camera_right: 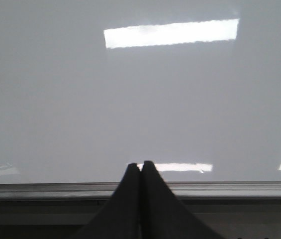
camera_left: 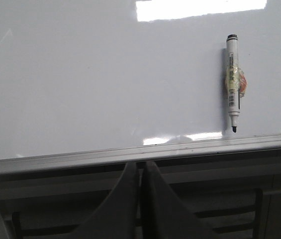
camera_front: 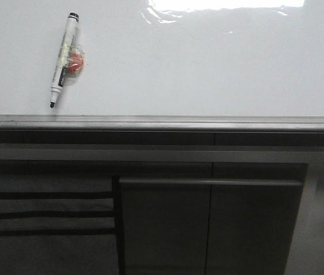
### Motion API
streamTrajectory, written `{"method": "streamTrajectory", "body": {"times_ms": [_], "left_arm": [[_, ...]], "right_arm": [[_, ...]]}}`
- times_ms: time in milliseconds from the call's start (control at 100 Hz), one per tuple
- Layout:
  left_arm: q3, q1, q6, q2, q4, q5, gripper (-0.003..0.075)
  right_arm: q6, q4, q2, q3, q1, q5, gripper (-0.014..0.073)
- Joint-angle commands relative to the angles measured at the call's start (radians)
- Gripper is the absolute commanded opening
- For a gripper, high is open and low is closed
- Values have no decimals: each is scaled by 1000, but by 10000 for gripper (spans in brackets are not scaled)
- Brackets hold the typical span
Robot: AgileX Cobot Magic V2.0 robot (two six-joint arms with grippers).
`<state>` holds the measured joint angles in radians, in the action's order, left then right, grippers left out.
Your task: Write number 0 on whiteboard
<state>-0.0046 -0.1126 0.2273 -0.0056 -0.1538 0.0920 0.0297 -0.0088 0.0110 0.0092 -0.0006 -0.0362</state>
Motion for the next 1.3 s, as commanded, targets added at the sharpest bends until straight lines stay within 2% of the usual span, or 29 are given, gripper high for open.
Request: {"method": "streamTrajectory", "body": {"times_ms": [0,909,1079,1209,1289], "left_arm": [[25,-8,-3,-24,-2,-73,-20],[25,-8,-3,-24,-2,-74,-20],[25,-8,-3,-24,-2,-144,-20],[22,-8,-3,-24,-17,-165,-20],[22,-8,-3,-24,-21,-163,-20]], "right_arm": [[-2,-7,18,14,-6,-84,-73],[-2,-7,18,14,-6,-108,-73],[-2,-7,18,14,-6,-108,-73],[-2,-7,18,9,-6,-84,-73],[-2,-9,18,-9,-6,-20,-73]]}}
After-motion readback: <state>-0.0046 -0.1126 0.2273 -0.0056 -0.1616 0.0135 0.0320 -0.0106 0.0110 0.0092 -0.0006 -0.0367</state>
